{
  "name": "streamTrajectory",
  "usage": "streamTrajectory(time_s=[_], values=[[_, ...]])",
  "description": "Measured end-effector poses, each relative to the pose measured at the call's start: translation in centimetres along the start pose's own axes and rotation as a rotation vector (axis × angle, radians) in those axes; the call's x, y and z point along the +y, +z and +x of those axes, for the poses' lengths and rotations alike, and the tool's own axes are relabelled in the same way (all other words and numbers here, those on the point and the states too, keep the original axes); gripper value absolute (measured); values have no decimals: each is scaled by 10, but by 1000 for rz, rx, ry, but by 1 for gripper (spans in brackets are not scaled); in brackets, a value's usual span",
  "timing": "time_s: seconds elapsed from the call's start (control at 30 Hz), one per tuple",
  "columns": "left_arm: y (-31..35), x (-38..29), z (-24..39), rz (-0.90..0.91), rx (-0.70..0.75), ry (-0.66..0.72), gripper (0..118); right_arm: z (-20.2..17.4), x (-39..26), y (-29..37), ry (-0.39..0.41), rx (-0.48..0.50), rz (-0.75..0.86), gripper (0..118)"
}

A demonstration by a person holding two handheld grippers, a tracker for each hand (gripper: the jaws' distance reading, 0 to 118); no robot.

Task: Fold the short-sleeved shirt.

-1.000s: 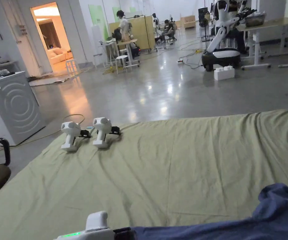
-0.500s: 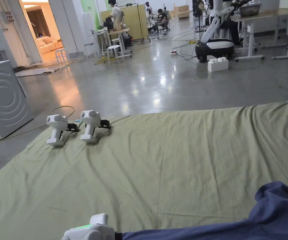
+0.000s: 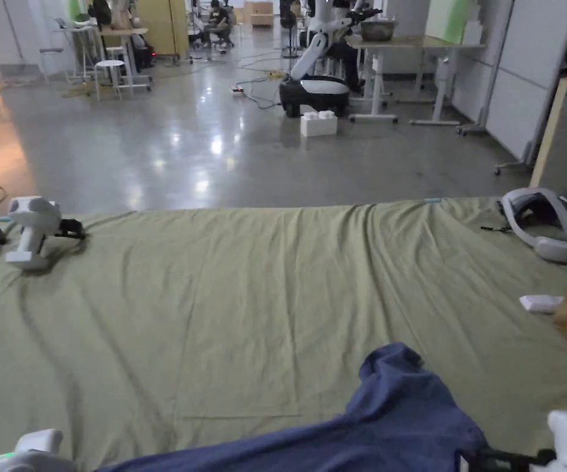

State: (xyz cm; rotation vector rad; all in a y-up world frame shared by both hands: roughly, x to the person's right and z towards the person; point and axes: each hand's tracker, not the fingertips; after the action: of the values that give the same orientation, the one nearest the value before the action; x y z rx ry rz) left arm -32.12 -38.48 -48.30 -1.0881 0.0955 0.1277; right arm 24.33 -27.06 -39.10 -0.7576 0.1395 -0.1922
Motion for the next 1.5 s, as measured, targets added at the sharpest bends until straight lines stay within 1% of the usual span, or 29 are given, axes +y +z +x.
streamTrajectory(time_s=[0.1, 0.17, 0.2, 0.27, 0.3, 0.33, 0.37, 0.4, 0.43, 0.47, 0.5, 0.53, 0.57, 0.63, 0.67, 0.7, 0.77, 0.83, 0.97, 1.03, 1.07, 1.17, 1.23, 1.27, 1.3, 1.33, 1.37, 1.4, 1.5], values=[[-2, 7, -1, -31, -5, -8, 9, 36, 36, -89, -79, -2, -229, 109], [-4, 8, -1, -35, -5, -6, 9, 45, 43, -133, -58, -118, -299, 108], [-4, 7, -1, -34, -3, -14, 9, 50, 43, -153, -47, -149, -329, 105], [-4, 4, 1, -22, 3, -42, 9, 58, 42, -178, -40, -235, -349, 99], [-3, 3, 2, -16, 6, -56, 9, 61, 40, -188, -42, -264, -367, 90], [-3, 2, 3, -13, 8, -59, 9, 57, 34, -189, -77, -260, -399, 85], [-4, 2, 3, -11, 10, -65, 9, 53, 30, -184, -68, -275, -383, 80], [-4, 1, 3, -8, 11, -72, 9, 46, 30, -176, -28, -271, -337, 62], [-4, 0, 3, -2, 10, -75, 9, 40, 28, -168, 23, -249, -325, 19], [-3, -1, 2, 3, 7, -73, 8, 36, 24, -161, 75, -230, -301, 4], [-1, -1, 0, 10, -2, -62, 7, 34, 22, -157, 90, -191, -297, 4], [3, -1, -3, 14, -12, -51, 6, 34, 20, -153, 55, -158, -303, 4], [14, -2, -4, 47, -26, -35, 6, 33, 18, -144, 42, -157, -279, 4], [48, -12, -7, 153, -57, -16, 5, 26, 16, -114, 65, -161, -171, 4], [67, -18, -10, 206, -64, -22, 5, 26, 13, -93, 58, -127, -140, 4], [84, -24, -14, 203, -119, -8, 5, 25, 9, -71, 57, -95, -111, 4], [117, -43, -22, 241, -178, 26, 5, 20, 0, -27, 47, -85, -62, 4], [144, -68, -26, 255, -165, 9, 5, 21, -20, 17, 36, -79, -15, 4], [179, -127, -44, 254, -245, 63, 5, 28, -71, 85, -7, -88, 0, 4], [181, -152, -49, 204, -275, 49, 5, 32, -94, 97, -25, -106, -25, 4], [180, -164, -49, 207, -256, 51, 5, 34, -108, 102, -46, -112, -22, 4], [166, -189, -51, 154, -253, 65, 5, 43, -139, 94, -92, -120, -74, 4], [157, -197, -55, 153, -264, 87, 5, 43, -155, 86, -85, -110, -102, 4], [153, -200, -56, 144, -265, 96, 6, 35, -157, 80, -51, -136, -117, 5], [151, -202, -57, 145, -265, 100, 12, 34, -162, 77, -43, -148, -109, 10], [152, -204, -58, 156, -275, 101, 49, 36, -166, 75, -43, -138, -107, 40], [157, -204, -59, 188, -266, 97, 90, 37, -167, 74, -38, -121, -109, 74], [162, -202, -58, 188, -250, 90, 103, 33, -167, 76, -40, -123, -106, 90], [201, -198, -59, 335, -227, 63, 103, 26, -155, 94, -17, -146, -22, 90]])
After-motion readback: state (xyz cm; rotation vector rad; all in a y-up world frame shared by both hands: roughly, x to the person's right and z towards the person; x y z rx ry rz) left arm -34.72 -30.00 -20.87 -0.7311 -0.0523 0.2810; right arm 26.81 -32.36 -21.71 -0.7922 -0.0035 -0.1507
